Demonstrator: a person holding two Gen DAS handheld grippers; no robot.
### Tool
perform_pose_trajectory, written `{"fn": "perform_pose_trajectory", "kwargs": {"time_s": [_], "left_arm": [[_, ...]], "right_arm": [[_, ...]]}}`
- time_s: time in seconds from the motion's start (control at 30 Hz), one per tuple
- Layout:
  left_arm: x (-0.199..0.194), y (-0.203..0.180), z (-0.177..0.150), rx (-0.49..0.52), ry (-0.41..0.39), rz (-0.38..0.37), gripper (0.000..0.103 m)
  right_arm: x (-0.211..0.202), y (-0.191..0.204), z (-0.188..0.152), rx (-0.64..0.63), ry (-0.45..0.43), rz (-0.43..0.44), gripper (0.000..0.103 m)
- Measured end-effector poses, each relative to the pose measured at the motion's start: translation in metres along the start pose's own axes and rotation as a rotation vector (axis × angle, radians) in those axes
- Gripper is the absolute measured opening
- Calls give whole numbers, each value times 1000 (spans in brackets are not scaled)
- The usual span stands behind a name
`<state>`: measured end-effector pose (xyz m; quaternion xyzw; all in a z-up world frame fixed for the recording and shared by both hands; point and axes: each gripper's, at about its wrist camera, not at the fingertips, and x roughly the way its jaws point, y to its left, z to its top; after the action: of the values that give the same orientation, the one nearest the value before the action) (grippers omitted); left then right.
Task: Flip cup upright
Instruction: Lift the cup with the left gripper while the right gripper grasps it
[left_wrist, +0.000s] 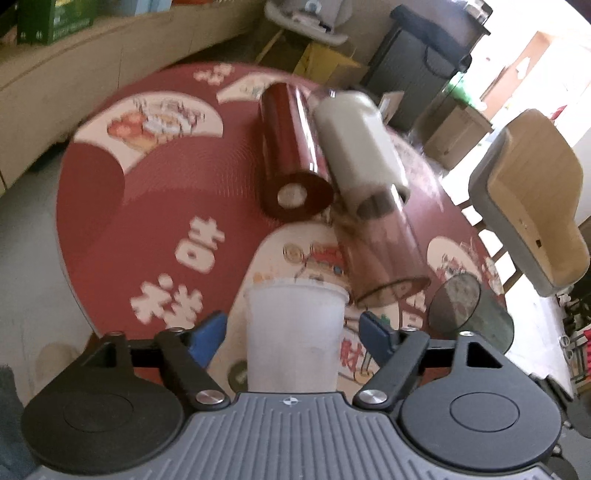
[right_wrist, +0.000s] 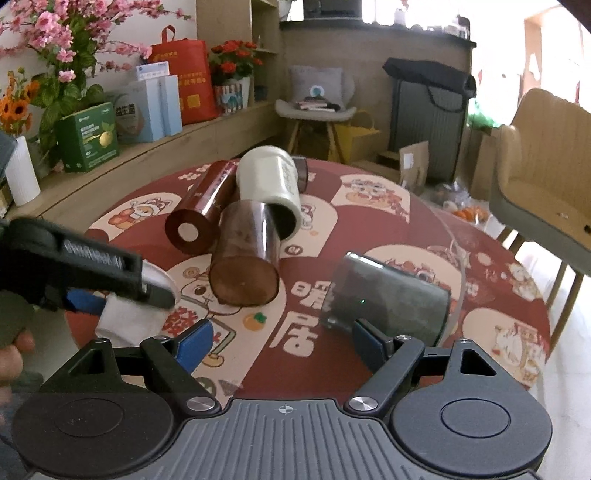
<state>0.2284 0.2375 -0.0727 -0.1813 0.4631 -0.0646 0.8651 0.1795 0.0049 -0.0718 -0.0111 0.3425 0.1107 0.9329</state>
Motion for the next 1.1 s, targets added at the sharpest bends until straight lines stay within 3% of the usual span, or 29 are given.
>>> {"fn": "perform_pose_trajectory", "kwargs": {"time_s": [0.2,0.3,0.47,0.57,0.87,1.1], "left_arm": [[-24,13,7,23,-69,-4,86],[-39,22,6,69,-123,40,95],[-60,35,1,168,-166,141,98],[-65,51,0,165,-197,202,99],[-59,87,3,86,-174,208,99],[-59,92,-5,85,-150,181,99]], "right_arm": [[4,15,1,26,39,46,79],[6,25,3,26,60,70,79],[11,40,12,42,75,90,79],[13,48,19,67,80,108,78],[45,84,42,36,163,156,74],[82,89,55,128,273,191,73]]}}
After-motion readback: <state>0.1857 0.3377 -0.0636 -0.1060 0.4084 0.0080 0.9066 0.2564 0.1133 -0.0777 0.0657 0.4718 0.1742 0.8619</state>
